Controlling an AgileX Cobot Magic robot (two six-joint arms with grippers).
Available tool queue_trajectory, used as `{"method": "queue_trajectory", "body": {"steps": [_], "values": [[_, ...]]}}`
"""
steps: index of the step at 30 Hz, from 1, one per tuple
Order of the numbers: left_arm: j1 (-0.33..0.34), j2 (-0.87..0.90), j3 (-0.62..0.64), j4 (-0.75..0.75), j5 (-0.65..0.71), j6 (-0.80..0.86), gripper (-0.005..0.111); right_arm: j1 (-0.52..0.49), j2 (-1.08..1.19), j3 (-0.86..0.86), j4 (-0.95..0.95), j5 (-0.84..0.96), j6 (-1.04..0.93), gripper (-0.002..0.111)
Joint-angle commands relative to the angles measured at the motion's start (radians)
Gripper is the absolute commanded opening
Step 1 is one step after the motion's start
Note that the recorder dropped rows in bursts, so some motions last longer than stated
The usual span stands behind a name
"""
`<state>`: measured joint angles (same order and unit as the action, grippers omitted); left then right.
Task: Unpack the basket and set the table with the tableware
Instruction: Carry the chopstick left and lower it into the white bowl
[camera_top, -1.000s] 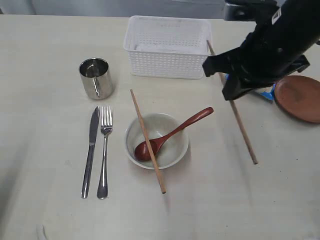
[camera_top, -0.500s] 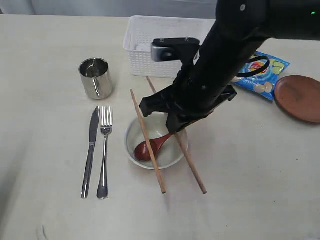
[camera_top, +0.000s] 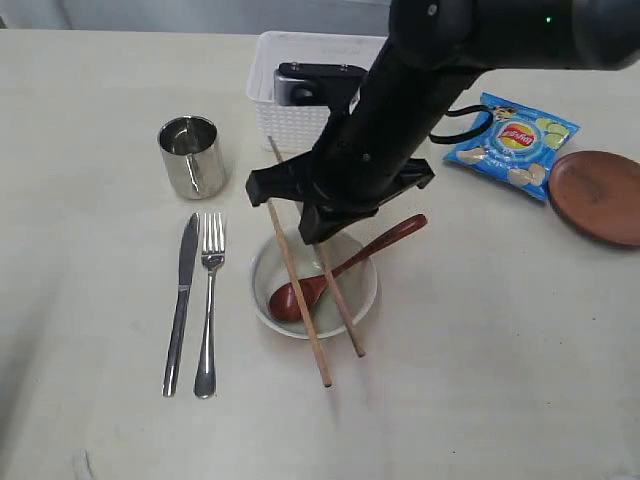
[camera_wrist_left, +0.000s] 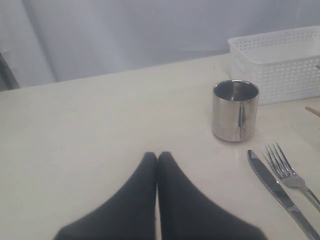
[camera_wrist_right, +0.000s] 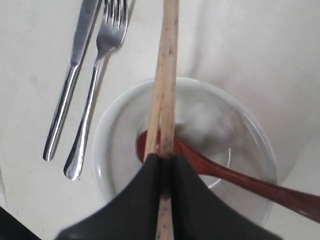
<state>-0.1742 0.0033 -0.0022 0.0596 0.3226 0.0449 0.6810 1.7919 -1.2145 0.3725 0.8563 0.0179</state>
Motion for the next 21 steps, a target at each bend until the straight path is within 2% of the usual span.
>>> {"method": "queue_trajectory", "body": {"steps": [1, 13, 21], "values": [[0.002, -0.003, 0.002, -0.009, -0.001, 0.000, 0.000, -0.001, 0.055, -0.040, 0.003, 0.036, 0.036, 0.000], [0.002, -0.003, 0.002, -0.009, -0.001, 0.000, 0.000, -0.001, 0.119, -0.052, 0.010, 0.077, 0.073, 0.000], [0.002, -0.003, 0.002, -0.009, -0.001, 0.000, 0.000, -0.001, 0.134, -0.052, 0.045, 0.061, 0.019, 0.000]]}}
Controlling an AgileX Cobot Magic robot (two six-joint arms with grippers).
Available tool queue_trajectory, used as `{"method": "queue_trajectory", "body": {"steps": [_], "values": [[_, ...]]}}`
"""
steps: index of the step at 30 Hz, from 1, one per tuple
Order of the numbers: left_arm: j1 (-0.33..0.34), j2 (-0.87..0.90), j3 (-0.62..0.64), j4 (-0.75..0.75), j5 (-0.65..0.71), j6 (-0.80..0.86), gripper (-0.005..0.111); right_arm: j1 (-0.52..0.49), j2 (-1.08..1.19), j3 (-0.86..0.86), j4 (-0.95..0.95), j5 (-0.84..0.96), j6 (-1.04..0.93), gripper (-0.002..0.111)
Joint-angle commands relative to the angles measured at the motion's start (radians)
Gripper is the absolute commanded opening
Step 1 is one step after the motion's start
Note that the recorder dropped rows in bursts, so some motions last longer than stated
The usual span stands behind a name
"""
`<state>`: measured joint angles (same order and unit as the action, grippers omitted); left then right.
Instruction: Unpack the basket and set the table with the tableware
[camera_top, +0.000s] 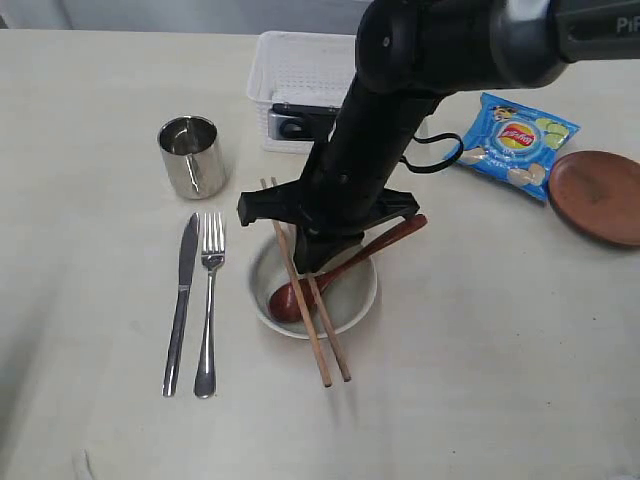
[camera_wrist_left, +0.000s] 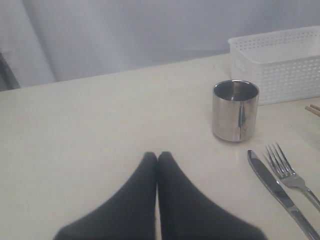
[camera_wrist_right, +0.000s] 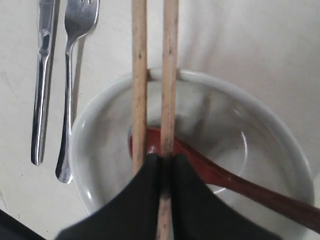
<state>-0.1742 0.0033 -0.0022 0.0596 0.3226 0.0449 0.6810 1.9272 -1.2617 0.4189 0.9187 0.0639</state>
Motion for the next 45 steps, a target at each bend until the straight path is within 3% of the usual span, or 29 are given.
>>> {"method": "queue_trajectory", "body": {"steps": [1, 5, 11, 23, 29, 35, 45], "values": [[0.002, -0.003, 0.002, -0.009, -0.001, 0.000, 0.000, -0.001, -0.002, -0.005, -0.003, -0.001, -0.029, 0.000], [0.002, -0.003, 0.002, -0.009, -0.001, 0.000, 0.000, -0.001, -0.002, -0.005, -0.006, 0.001, -0.031, 0.002], [0.002, -0.003, 0.002, -0.009, -0.001, 0.000, 0.000, -0.001, -0.002, -0.005, -0.012, 0.003, -0.031, 0.037], [0.002, -0.003, 0.002, -0.009, -0.001, 0.000, 0.000, 0.033, -0.004, -0.107, -0.052, 0.086, -0.025, 0.038], [0.002, -0.003, 0.002, -0.009, -0.001, 0.000, 0.000, 0.129, -0.002, -0.107, -0.319, 0.088, 0.132, 0.038], [0.002, -0.003, 0.002, -0.009, -0.001, 0.000, 0.000, 0.164, -0.002, -0.109, -0.361, 0.074, 0.161, 0.057], [0.002, -0.003, 0.002, -0.009, -0.001, 0.000, 0.000, 0.206, 0.000, -0.109, -0.394, 0.041, 0.175, 0.057]]}}
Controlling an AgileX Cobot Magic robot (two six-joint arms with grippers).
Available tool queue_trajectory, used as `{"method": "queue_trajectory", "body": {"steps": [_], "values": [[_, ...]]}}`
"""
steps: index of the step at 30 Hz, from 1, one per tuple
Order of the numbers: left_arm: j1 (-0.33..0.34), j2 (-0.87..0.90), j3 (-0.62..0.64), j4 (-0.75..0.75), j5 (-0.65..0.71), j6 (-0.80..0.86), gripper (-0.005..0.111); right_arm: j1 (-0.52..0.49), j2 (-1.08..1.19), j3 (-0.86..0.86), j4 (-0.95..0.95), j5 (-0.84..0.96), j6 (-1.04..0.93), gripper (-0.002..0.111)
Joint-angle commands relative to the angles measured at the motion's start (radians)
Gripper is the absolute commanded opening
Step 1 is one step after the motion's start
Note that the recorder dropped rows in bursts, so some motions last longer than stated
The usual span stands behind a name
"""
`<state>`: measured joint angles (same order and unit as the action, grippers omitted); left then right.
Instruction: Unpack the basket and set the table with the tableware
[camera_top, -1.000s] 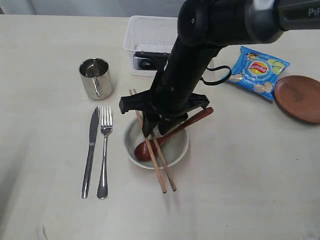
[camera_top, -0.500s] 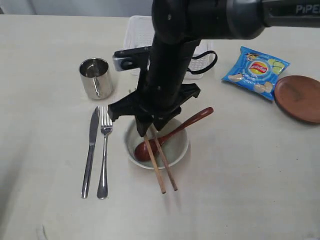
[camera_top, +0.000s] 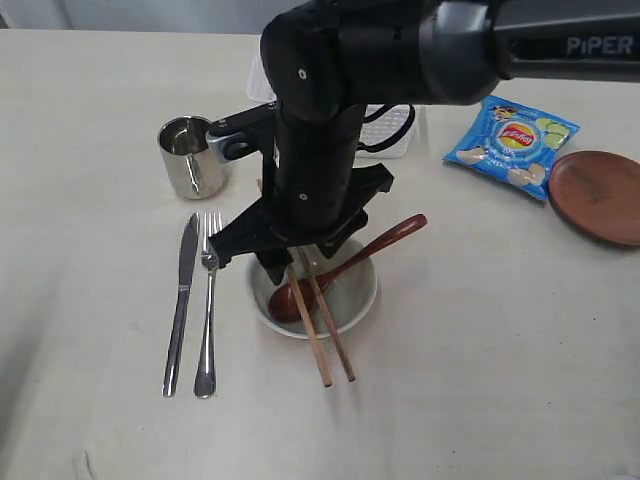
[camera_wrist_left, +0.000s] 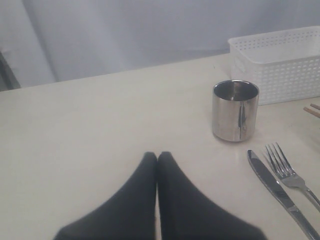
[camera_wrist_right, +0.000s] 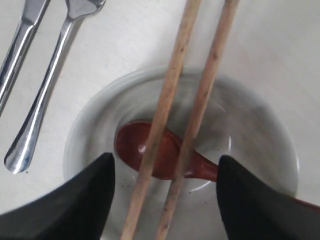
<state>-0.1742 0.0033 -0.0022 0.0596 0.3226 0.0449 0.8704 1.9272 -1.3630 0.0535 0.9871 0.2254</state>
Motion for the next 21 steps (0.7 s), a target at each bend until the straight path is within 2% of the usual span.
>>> {"method": "queue_trajectory", "body": {"steps": [1, 21], "values": [[0.002, -0.003, 0.002, -0.009, -0.001, 0.000, 0.000, 0.017, 0.000, -0.008, -0.038, -0.030, 0.021, 0.057], [0.002, -0.003, 0.002, -0.009, -0.001, 0.000, 0.000, 0.017, 0.057, -0.008, -0.054, -0.010, 0.043, 0.055]]}}
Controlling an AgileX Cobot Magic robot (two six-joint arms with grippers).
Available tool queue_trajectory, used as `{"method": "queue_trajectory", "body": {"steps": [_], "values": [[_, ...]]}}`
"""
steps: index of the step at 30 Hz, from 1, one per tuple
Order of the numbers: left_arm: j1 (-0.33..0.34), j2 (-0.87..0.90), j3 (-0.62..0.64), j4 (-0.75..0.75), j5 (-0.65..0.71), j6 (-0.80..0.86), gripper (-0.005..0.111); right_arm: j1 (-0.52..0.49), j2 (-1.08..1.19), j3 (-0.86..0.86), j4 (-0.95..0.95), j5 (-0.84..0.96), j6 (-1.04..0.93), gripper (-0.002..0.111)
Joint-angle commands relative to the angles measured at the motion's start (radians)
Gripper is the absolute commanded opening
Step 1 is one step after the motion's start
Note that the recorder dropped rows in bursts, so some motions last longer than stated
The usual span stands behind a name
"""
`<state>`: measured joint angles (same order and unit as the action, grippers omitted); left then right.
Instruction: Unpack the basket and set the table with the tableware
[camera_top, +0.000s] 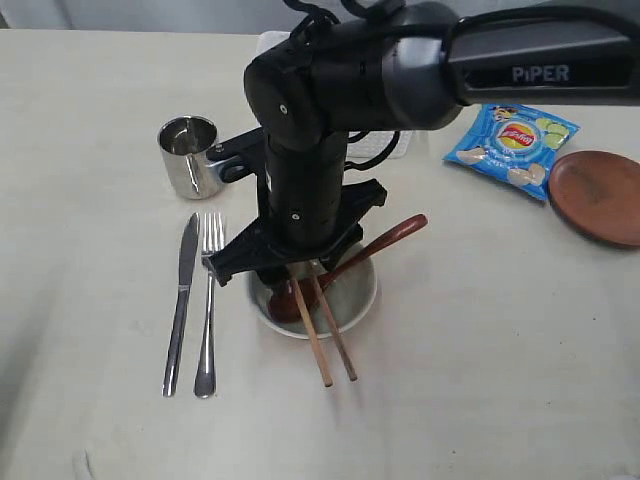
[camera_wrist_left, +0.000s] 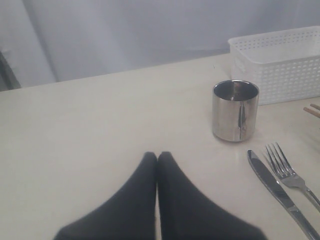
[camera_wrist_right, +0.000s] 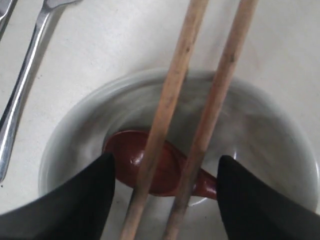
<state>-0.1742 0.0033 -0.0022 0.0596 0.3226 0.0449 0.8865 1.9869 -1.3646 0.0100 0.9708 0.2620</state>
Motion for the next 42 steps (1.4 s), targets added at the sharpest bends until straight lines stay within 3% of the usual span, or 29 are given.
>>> {"method": "queue_trajectory", "body": {"steps": [1, 7, 42], "values": [[0.002, -0.003, 0.002, -0.009, -0.001, 0.000, 0.000, 0.001, -0.003, -0.006, -0.010, 0.009, 0.007, 0.053], [0.002, -0.003, 0.002, -0.009, -0.001, 0.000, 0.000, 0.001, -0.003, -0.006, -0.010, 0.018, 0.007, 0.033], [0.002, -0.003, 0.002, -0.009, -0.001, 0.000, 0.000, 0.001, -0.003, -0.006, -0.010, 0.033, 0.046, 0.033]]}}
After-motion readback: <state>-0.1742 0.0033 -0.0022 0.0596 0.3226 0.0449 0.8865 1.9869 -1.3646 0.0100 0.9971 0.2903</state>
